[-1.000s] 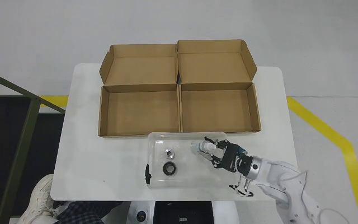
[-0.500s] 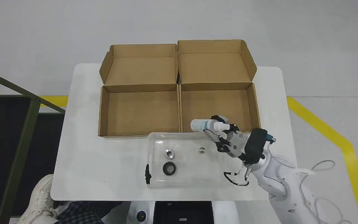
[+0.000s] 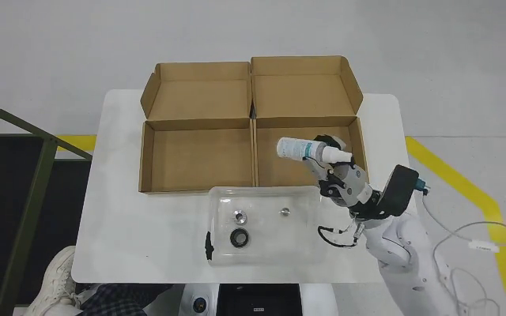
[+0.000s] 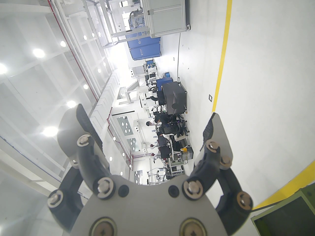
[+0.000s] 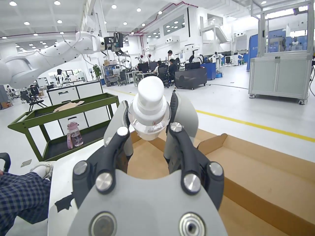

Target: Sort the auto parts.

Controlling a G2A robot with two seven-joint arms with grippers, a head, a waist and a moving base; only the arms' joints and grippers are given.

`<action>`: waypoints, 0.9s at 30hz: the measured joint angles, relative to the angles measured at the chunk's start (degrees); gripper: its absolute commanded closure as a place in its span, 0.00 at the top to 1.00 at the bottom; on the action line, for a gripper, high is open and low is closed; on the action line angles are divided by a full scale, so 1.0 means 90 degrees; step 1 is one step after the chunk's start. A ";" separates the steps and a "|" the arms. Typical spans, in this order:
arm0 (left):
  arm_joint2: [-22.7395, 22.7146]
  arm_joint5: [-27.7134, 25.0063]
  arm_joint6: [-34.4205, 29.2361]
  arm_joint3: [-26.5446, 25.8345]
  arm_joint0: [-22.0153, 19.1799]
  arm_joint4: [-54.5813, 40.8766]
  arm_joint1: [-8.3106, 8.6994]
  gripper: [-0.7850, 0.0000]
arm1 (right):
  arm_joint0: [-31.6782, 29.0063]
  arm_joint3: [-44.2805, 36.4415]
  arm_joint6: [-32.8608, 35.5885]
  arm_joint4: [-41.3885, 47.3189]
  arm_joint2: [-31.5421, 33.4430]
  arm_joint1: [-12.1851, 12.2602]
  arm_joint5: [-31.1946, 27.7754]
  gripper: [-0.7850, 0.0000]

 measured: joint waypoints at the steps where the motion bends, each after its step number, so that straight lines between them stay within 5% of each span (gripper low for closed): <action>1: 0.0000 0.0000 0.0000 0.0000 0.0000 0.0000 0.0000 1.00 | 0.0006 -0.0023 -0.0065 -0.0002 0.0005 -0.0005 0.0000 0.00; 27: 0.0000 0.0000 0.0000 0.0000 0.0000 0.0000 0.0000 1.00 | -0.0146 -0.0313 -0.0378 -0.0353 0.0243 -0.0020 -0.0387 0.00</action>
